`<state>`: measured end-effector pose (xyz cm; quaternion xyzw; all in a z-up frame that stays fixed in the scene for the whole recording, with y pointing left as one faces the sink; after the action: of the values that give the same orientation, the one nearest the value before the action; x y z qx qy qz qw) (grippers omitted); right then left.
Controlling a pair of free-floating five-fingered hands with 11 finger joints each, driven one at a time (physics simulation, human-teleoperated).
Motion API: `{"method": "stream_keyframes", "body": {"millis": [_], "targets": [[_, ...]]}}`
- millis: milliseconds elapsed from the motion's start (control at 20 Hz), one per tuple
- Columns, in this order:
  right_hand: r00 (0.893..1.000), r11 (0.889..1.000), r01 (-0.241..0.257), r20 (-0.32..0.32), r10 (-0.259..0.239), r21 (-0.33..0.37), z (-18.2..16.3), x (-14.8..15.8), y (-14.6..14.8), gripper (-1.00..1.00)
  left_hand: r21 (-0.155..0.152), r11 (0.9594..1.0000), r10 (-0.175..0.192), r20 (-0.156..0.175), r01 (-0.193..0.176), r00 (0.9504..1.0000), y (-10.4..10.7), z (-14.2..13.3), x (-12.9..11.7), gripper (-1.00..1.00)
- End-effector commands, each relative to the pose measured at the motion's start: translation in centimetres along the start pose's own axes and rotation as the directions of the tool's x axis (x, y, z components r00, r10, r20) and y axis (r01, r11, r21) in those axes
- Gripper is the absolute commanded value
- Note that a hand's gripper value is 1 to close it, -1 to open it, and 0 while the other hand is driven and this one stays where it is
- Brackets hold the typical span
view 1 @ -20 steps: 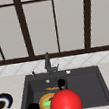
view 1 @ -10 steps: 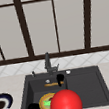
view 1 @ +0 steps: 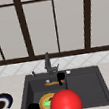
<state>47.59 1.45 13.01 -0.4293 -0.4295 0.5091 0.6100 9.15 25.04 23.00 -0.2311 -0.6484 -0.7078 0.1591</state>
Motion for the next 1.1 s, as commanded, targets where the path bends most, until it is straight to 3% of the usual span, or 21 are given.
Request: {"method": "stream_keyframes", "body": {"millis": [0, 200, 250, 300, 350, 400, 600, 1050], "targets": [[1.000, 0.999, 0.017, 0.000, -0.017, 0.045, 3.3, -0.2, -1.2, 1.00, 0.000, 1.0000, 0.000, 0.000, 0.000, 1.0000, 0.0, 0.0, 0.0, 0.00], [1.000, 1.000, 0.002, 0.002, -0.002, 0.009, 4.6, -0.8, -2.2, 1.00, 0.000, 1.0000, 0.000, 0.000, 0.000, 1.0000, 0.0, 0.0, 0.0, 0.00], [1.000, 1.000, 0.009, -0.024, -0.009, -0.025, 4.1, -1.0, -1.9, 1.00, 0.000, 1.0000, 0.000, 0.000, 0.000, 1.0000, 0.0, 0.0, 0.0, 0.00], [0.999, 0.999, -0.032, 0.006, 0.031, 0.044, 3.3, -0.5, -2.0, 1.00, 0.000, 1.0000, 0.000, 0.000, 0.000, 1.0000, 0.0, 0.0, 0.0, 0.00], [1.000, 1.000, 0.005, 0.003, -0.005, 0.009, 4.6, -0.7, -1.6, 1.00, 0.000, 1.0000, 0.000, 0.000, 0.000, 1.0000, 0.0, 0.0, 0.0, 0.00], [1.000, 0.999, -0.020, -0.006, 0.020, 0.042, 3.7, -0.7, -1.8, 1.00, 0.000, 1.0000, 0.000, 0.000, 0.000, 1.0000, 0.0, 0.0, 0.0, 0.00], [1.000, 0.999, -0.015, -0.004, 0.015, 0.029, 4.3, -0.8, -1.5, 1.00, 0.000, 1.0000, 0.000, 0.000, 0.000, 1.0000, 0.0, 0.0, 0.0, 0.00], [1.000, 1.000, -0.013, -0.003, 0.014, 0.027, 7.1, -2.9, -6.0, 1.00, 0.000, 1.0000, 0.000, 0.000, 0.000, 1.0000, 0.0, 0.0, 0.0, 0.00]]}}
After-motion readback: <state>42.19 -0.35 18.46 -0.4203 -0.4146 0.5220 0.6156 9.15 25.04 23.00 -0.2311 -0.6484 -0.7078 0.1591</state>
